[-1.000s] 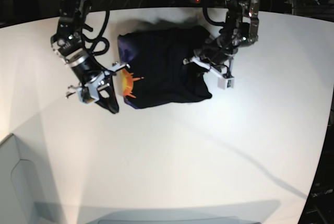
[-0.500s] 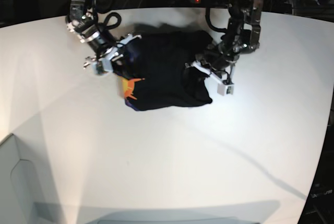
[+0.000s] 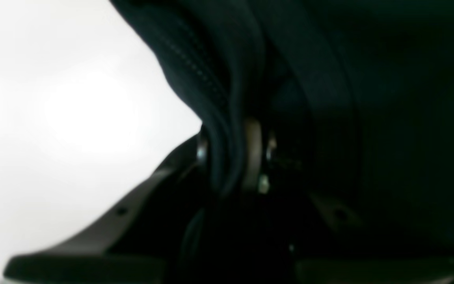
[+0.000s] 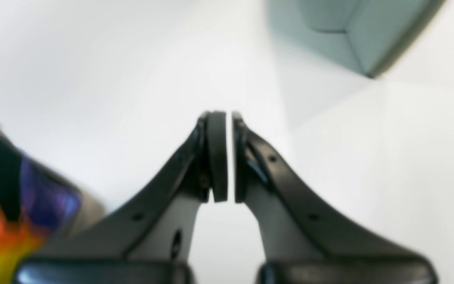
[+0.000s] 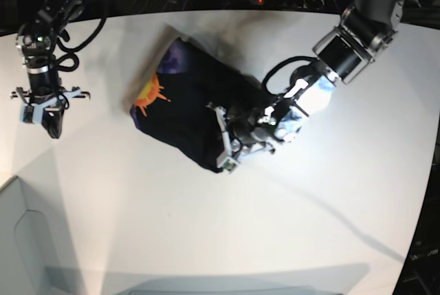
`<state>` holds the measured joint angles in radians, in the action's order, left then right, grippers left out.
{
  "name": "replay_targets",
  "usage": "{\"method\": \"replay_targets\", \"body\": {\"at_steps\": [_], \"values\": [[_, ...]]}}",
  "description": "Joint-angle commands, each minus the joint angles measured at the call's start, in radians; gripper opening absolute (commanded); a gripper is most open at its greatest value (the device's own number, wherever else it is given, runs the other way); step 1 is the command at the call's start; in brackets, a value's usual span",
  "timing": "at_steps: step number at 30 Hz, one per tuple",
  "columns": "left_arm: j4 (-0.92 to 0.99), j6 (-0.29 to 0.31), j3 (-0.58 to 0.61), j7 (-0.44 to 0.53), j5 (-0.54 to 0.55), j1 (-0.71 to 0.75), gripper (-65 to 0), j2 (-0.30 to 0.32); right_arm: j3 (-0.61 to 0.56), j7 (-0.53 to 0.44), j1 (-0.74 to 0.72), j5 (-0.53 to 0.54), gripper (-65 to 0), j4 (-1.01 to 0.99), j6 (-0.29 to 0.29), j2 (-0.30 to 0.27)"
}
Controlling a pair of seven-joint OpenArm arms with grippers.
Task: Fold the T-shirt properly
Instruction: 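Push the folded bundle with the left gripper toward the right gripper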
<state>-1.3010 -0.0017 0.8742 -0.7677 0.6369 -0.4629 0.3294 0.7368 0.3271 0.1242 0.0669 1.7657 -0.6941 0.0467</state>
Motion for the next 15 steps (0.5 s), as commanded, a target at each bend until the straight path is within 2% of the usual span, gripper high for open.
{"method": "replay_targets", "body": {"at_steps": [1,5,8,15], "values": [[0.007,0.001,0.067,-0.011,0.005,-0.047,-65.0,-0.022,0.011,-0.018,-0.005,0.017,-65.0,0.018,-0.004,-0.006],[0.065,0.001,0.316,0.076,-0.012,-0.181,-65.0,-0.095,0.033,-0.016,0.004,0.012,-65.0,0.016,-0.004,-0.003],[0.103,0.001,0.458,0.133,-0.091,-0.238,-65.0,-0.172,0.054,-0.016,0.032,0.012,-65.0,0.018,-0.004,0.012],[0.173,0.007,0.512,0.162,-0.349,-0.25,-65.0,-0.321,0.1,-0.016,0.061,0.012,-65.0,0.018,-0.004,0.031]]}}
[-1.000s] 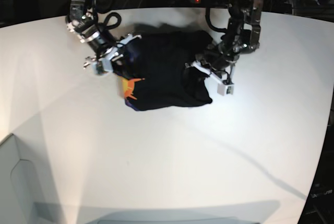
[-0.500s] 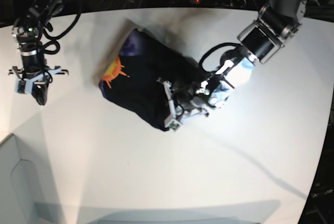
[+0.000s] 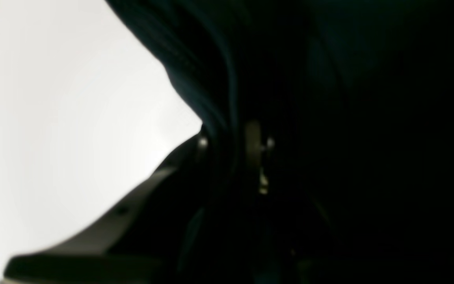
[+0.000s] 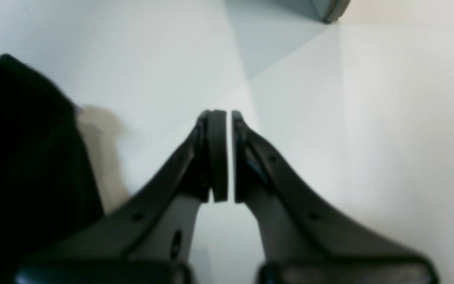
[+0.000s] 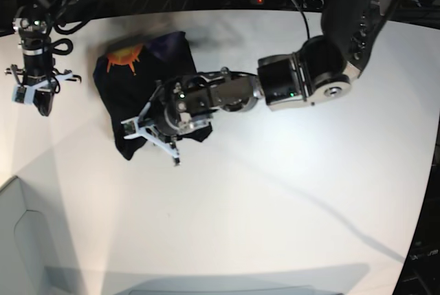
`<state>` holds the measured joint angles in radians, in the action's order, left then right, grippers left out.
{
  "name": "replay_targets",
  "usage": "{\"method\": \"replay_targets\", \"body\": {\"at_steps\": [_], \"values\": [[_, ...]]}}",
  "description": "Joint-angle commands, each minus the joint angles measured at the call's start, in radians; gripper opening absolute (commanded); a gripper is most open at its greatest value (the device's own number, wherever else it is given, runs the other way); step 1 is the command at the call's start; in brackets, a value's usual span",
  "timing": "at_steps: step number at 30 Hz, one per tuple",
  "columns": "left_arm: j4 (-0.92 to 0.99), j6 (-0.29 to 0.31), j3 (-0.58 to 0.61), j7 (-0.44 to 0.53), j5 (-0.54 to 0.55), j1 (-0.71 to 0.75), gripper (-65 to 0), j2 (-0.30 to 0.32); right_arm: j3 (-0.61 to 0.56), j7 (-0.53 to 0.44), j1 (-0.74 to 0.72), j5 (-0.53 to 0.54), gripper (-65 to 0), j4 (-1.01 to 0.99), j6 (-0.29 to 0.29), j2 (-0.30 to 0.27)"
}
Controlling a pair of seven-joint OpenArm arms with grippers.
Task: Fold the T-shirt properly
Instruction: 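Push the folded bundle with the left gripper toward the right gripper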
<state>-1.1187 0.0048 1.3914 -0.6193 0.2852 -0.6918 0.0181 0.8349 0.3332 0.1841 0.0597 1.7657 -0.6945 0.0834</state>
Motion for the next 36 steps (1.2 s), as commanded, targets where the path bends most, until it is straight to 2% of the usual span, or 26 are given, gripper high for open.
{"method": "replay_targets", "body": {"at_steps": [1,3,5,6,8,10,13,15,22,28,32,34,36], "values": [[-0.005,0.028,-0.005,0.014,-0.028,-0.021,-65.0,-0.023,0.002,-0.023,0.004,0.019,-65.0,0.018,-0.004,-0.006],[-0.001,0.117,-0.007,0.012,-0.073,-0.021,-64.9,-0.05,0.002,-0.023,0.007,0.019,-65.0,0.018,-0.004,-0.006],[-0.002,0.166,-0.007,0.011,-0.119,-0.021,-64.8,-0.062,0.004,-0.023,0.024,0.019,-65.0,0.018,-0.004,-0.006],[-0.002,0.171,-0.007,0.003,-0.146,-0.021,-64.6,-0.065,0.004,-0.023,0.028,0.019,-65.0,0.018,-0.004,-0.006],[-0.001,0.171,-0.013,-0.047,-0.192,-0.019,-60.3,-0.085,0.004,-0.023,0.035,0.019,-65.0,0.018,-0.004,-0.004],[-0.005,0.171,-0.014,-0.089,-0.217,-0.019,-52.1,-0.086,0.004,-0.023,0.035,0.019,-65.0,0.018,-0.004,-0.004],[-0.014,0.16,-0.037,-0.1,-0.246,-0.019,-32.9,-0.083,0.004,-0.023,0.033,0.019,-65.0,0.018,-0.004,0.003],[-0.016,0.16,-0.082,-0.1,-0.271,-0.019,-25.7,-0.083,0.004,-0.023,0.032,0.019,-65.0,0.023,-0.004,0.008],[-0.143,0.162,-0.283,-0.11,-0.309,-0.019,-24.6,-0.079,-0.002,-0.021,0.027,0.019,-65.0,0.049,-0.004,0.026],[-0.297,0.166,-0.455,-0.11,-0.307,0.019,-24.3,-0.005,-0.002,-0.021,0.035,0.018,-65.0,0.038,-0.004,0.029],[-0.357,0.162,-0.496,-0.11,-0.309,0.054,-24.3,0.067,-0.006,-0.021,0.032,0.018,-65.0,0.018,-0.004,0.046],[-0.395,0.16,-0.533,-0.112,-0.309,0.082,-24.3,0.131,-0.006,-0.021,0.028,0.018,-65.0,0.015,-0.004,0.049],[-0.446,0.16,-0.619,-0.112,-0.309,0.146,-24.3,0.201,-0.024,-0.021,0.028,0.018,-65.0,-0.007,-0.004,0.051]]}}
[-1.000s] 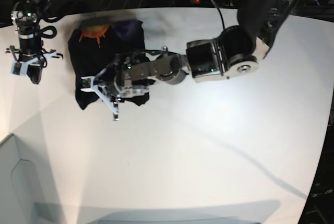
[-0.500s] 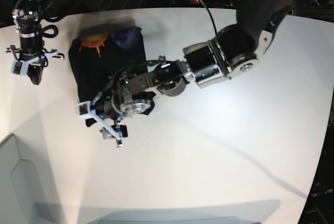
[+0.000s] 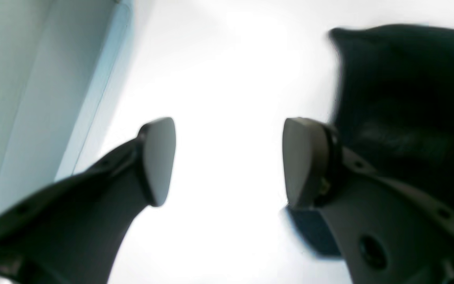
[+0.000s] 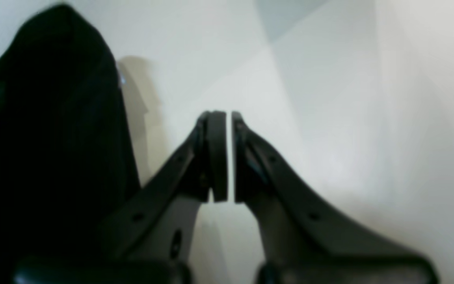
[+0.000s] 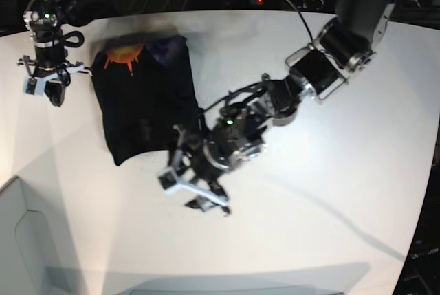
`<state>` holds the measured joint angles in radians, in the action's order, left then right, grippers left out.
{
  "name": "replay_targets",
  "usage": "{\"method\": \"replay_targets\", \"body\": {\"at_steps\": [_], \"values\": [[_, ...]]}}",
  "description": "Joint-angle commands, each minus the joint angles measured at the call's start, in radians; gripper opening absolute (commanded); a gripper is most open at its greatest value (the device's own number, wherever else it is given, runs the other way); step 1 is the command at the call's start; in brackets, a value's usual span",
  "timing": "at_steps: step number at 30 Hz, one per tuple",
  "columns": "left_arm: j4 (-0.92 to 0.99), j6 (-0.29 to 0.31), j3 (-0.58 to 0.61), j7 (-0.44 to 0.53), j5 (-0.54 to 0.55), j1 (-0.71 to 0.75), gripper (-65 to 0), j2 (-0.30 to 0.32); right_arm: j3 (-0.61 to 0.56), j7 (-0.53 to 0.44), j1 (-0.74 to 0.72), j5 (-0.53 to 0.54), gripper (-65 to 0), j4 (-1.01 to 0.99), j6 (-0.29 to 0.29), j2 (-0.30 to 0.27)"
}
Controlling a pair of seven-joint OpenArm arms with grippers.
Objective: Fold the T-shirt properly
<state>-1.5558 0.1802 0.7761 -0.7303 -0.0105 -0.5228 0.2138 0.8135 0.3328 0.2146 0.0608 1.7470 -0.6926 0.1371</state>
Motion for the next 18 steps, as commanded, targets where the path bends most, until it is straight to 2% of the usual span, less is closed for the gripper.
{"method": "replay_targets", "body": {"at_steps": [1,7,12,18], "values": [[-0.03,-0.015,-0.06,-0.001,-0.013,0.025,-24.3,0.039,-0.019,-0.021,0.003,0.017,-65.0,-0.005,-0.006,-0.003],[-0.143,-0.014,-0.472,-0.001,-0.007,0.309,-24.3,0.203,-0.099,-0.027,0.041,0.018,-65.0,-0.049,-0.006,0.02],[-0.182,-0.009,-0.78,-0.001,-0.006,0.51,-24.3,0.21,-0.139,-0.027,0.072,0.02,-65.0,-0.048,-0.006,0.02],[-0.212,-0.008,-0.955,-0.001,-0.004,0.634,-24.5,0.203,-0.165,-0.027,0.127,0.024,-65.0,-0.045,-0.006,0.02]]}}
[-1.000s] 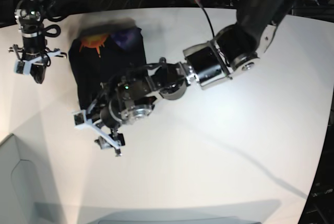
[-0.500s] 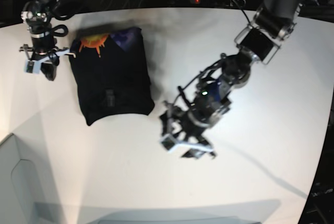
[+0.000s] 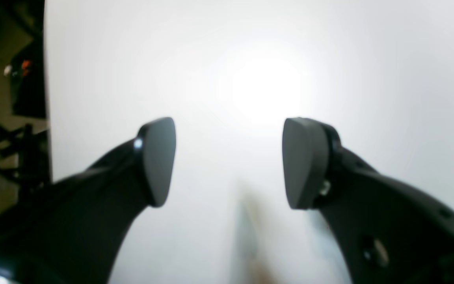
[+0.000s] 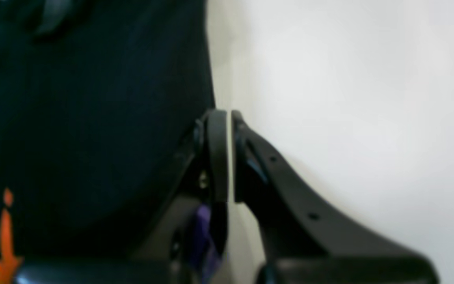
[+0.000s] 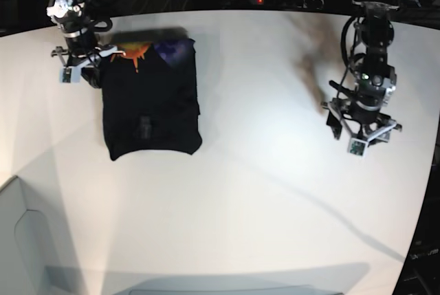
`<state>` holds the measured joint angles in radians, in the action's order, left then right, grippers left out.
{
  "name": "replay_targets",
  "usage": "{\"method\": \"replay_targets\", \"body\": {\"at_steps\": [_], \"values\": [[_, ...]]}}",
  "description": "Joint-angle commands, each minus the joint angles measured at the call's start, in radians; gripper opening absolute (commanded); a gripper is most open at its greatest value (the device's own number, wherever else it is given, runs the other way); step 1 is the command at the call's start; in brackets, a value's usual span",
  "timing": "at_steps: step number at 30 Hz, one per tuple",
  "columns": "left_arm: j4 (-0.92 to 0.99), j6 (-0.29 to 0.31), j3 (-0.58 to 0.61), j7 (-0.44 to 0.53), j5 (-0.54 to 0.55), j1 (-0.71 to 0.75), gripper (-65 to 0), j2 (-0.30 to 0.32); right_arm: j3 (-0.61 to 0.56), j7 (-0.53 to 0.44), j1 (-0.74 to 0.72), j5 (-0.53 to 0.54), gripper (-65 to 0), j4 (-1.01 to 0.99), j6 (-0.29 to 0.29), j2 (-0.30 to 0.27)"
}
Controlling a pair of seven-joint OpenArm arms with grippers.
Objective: Fold the T-shirt properly
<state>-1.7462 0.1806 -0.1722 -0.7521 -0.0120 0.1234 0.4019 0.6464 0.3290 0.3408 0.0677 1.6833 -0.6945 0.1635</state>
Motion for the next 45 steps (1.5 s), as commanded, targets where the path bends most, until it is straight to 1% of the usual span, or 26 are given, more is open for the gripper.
{"method": "replay_targets", "body": {"at_steps": [1,3,9,10,11,12,14,17,18,19,21,25,27,29,31,32,35,39,41,42,44,45], "values": [[-0.03,-0.008,-0.026,0.021,-0.003,0.003,-24.5,0.015,0.002,-0.023,0.007,0.017,-65.0,0.024,-0.004,-0.006],[-0.044,-0.008,-0.059,0.021,-0.003,0.031,-24.6,0.015,0.0,-0.023,0.025,0.017,-65.0,0.034,-0.004,-0.006],[-0.113,-0.008,-0.097,0.021,-0.003,0.112,-24.8,0.001,0.011,-0.024,0.031,0.019,-65.0,0.07,-0.004,-0.006],[-0.131,-0.006,-0.1,0.021,-0.001,0.131,-25.4,-0.007,0.011,-0.024,0.031,0.019,-65.0,0.087,-0.004,-0.006],[-0.146,-0.006,-0.105,0.021,-0.001,0.15,-27.6,-0.016,0.011,-0.024,0.031,0.019,-65.0,0.11,-0.004,-0.006],[-0.171,-0.006,-0.105,0.021,-0.001,0.172,-30.9,-0.027,0.019,-0.023,0.037,0.019,-65.0,0.137,-0.004,-0.006],[-0.219,-0.006,-0.106,0.021,-0.001,0.229,-41.2,-0.039,0.048,-0.017,0.045,0.017,-65.0,0.197,-0.004,-0.006],[-0.272,-0.006,-0.126,0.021,-0.001,0.327,-58.8,-0.05,0.097,-0.015,0.096,0.016,-65.0,0.248,-0.004,-0.006],[-0.275,-0.006,-0.142,0.021,-0.001,0.358,-64.8,-0.064,0.108,-0.011,0.114,0.013,-65.0,0.251,-0.004,-0.006],[-0.278,-0.006,-0.158,0.021,-0.001,0.381,-65.0,-0.079,0.12,0.005,0.137,0.011,-65.0,0.251,-0.004,-0.006],[-0.28,-0.005,-0.212,0.021,-0.001,0.434,-64.1,-0.113,0.158,0.072,0.186,0.011,-65.0,0.252,-0.004,-0.006],[-0.28,-0.005,-0.301,0.032,0.013,0.58,-65.0,-0.18,0.25,0.198,0.264,0.01,-65.0,0.249,-0.004,-0.006],[-0.28,-0.005,-0.335,0.032,0.071,0.64,-65.0,-0.196,0.275,0.264,0.292,0.01,-65.0,0.252,-0.004,-0.006],[-0.28,-0.005,-0.375,0.032,0.159,0.703,-65.0,-0.202,0.28,0.319,0.324,0.01,-65.0,0.249,-0.004,-0.006],[-0.277,-0.005,-0.393,0.032,0.244,0.778,-65.0,-0.202,0.266,0.374,0.366,0.01,-65.0,0.24,-0.004,-0.032],[-0.274,-0.006,-0.393,0.032,0.274,0.816,-65.0,-0.202,0.243,0.384,0.384,0.01,-65.0,0.223,-0.004,-0.037],[-0.249,-0.01,-0.382,0.032,0.298,0.895,-65.0,-0.211,0.181,0.387,0.418,0.01,-65.0,0.146,-0.004,-0.071],[-0.206,-0.013,-0.333,0.033,0.258,0.938,-65.0,-0.246,0.099,0.373,0.422,0.01,-65.0,-0.01,-0.004,-0.117],[-0.157,-0.013,-0.312,0.038,0.244,0.938,-65.0,-0.266,0.069,0.319,0.418,0.011,-65.0,-0.094,-0.004,-0.129],[-0.119,-0.013,-0.301,0.059,0.241,0.933,-65.0,-0.278,0.062,0.279,0.416,0.011,-65.0,-0.147,-0.004,-0.134],[-0.033,-0.014,-0.266,0.13,0.243,0.915,-65.0,-0.288,0.037,0.209,0.392,0.01,-65.0,-0.234,-0.004,-0.135],[0.03,-0.014,-0.237,0.181,0.24,0.904,-65.0,-0.281,0.022,0.173,0.38,0.008,-65.0,-0.283,-0.004,-0.141]]}}
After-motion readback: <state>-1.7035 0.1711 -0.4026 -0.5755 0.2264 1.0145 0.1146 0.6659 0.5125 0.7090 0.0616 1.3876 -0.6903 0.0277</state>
